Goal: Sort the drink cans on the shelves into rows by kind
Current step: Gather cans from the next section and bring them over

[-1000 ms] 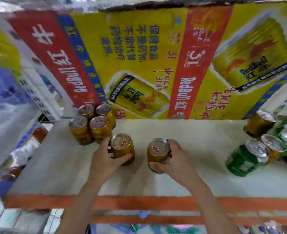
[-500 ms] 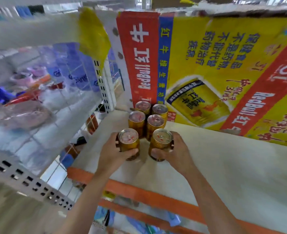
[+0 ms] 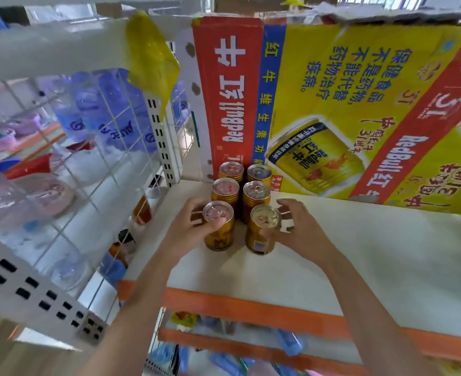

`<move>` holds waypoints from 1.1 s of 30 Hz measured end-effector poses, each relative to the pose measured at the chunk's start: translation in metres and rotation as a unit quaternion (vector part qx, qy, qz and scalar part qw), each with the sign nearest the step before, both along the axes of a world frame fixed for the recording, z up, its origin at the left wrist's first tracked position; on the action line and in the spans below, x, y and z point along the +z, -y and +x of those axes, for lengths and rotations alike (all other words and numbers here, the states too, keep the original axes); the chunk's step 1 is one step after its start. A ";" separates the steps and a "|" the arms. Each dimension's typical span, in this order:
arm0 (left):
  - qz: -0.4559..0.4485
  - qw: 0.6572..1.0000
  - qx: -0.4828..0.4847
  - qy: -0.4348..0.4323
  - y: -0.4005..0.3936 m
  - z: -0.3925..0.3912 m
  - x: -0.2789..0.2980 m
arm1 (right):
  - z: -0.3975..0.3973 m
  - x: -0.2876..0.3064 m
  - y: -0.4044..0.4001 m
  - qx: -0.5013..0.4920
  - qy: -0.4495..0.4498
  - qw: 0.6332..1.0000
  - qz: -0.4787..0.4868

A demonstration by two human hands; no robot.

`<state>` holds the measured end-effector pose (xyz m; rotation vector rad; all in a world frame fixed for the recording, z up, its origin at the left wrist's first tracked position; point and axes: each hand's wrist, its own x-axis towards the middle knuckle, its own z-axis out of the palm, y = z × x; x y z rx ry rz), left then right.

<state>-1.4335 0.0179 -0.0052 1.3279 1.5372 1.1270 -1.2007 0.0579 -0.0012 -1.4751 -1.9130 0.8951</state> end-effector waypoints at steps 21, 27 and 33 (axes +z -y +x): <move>-0.010 0.999 0.045 0.009 -0.013 0.005 -0.011 | -0.027 0.016 -0.003 -0.015 0.226 0.974 0.010; 0.012 0.998 0.045 -0.037 -0.014 0.006 -0.005 | -0.024 0.016 -0.009 0.000 0.157 0.987 0.024; 0.011 0.998 0.024 -0.058 -0.016 0.003 -0.005 | -0.033 0.012 0.000 -0.038 0.130 0.990 0.042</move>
